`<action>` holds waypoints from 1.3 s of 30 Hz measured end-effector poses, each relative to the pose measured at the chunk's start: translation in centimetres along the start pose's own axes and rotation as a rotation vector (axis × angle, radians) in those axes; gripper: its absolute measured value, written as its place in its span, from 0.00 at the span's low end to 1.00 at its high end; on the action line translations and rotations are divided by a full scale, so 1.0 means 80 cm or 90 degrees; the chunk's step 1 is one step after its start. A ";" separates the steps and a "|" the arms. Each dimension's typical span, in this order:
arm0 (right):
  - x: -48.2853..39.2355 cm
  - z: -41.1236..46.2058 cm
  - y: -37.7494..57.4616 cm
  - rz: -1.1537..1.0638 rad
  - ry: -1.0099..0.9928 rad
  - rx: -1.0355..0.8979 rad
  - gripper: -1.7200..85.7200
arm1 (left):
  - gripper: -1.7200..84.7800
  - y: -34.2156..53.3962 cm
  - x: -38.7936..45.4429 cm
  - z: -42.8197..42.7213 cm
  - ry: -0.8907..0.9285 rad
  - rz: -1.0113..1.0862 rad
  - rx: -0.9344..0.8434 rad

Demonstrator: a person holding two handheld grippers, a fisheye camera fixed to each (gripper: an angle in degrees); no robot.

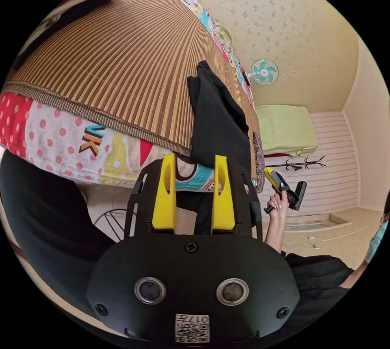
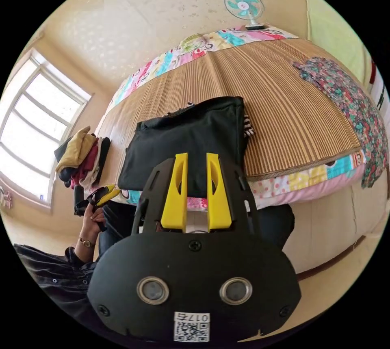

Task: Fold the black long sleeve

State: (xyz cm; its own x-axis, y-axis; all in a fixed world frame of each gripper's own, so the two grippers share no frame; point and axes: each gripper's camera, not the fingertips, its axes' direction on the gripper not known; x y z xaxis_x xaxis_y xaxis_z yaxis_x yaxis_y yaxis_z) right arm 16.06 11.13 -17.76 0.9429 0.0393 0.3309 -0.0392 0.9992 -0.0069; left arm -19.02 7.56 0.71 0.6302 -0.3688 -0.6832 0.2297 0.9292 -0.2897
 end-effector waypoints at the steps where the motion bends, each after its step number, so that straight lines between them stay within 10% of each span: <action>1: -0.023 0.015 -0.011 -0.032 -0.016 -0.010 0.10 | 0.17 -0.006 0.002 0.008 -0.030 -0.028 -0.014; 24: -0.020 0.148 -0.013 -0.077 -0.044 -0.063 0.10 | 0.14 0.034 0.067 0.028 -0.183 0.012 0.091; 30: 0.012 0.136 -0.024 -0.032 -0.110 -0.084 0.10 | 0.04 0.028 0.059 0.026 -0.029 -0.070 0.109; 39: 0.107 0.025 0.010 0.096 -0.101 -0.014 0.12 | 0.02 -0.011 0.327 0.131 0.070 0.334 0.074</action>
State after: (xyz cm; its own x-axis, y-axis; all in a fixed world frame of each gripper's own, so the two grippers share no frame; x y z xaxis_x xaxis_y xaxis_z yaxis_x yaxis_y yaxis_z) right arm 23.46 12.25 -13.04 0.8628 0.1882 0.4692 -0.1663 0.9821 -0.0881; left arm 5.05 -2.66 -9.91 0.6021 0.1508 -0.7840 -0.0104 0.9834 0.1811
